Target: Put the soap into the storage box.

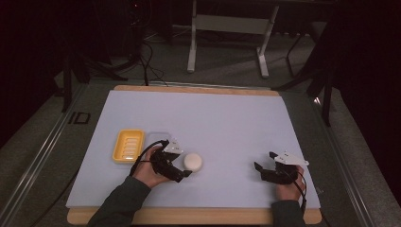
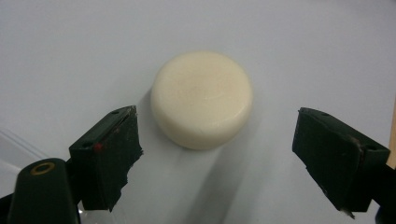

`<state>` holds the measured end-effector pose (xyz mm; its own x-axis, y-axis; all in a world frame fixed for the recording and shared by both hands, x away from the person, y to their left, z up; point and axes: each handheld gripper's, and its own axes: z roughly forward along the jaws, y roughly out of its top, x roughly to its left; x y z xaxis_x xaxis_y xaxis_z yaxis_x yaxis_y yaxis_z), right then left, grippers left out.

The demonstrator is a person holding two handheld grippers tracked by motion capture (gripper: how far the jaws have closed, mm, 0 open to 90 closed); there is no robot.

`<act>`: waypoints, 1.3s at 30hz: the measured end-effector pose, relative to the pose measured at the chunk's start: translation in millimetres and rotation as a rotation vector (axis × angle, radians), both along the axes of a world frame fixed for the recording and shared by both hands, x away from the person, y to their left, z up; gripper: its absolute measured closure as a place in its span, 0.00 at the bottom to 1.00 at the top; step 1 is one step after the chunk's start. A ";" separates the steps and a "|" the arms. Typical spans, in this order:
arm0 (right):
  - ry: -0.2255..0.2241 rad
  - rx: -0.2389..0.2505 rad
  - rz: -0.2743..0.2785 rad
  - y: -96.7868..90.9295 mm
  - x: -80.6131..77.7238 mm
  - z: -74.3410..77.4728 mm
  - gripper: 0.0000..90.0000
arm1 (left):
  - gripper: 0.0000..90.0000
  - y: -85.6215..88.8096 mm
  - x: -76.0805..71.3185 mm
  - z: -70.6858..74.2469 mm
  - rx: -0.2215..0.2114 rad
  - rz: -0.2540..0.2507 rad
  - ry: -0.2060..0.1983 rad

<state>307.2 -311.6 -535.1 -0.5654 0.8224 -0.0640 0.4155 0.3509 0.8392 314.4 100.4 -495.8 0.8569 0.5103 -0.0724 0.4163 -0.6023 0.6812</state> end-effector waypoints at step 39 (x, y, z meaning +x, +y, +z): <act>0.004 -0.002 0.000 0.2 0.1 0.1 0.24 | 0.17 -24.6 16.0 -21.6 0.056 0.034 0.037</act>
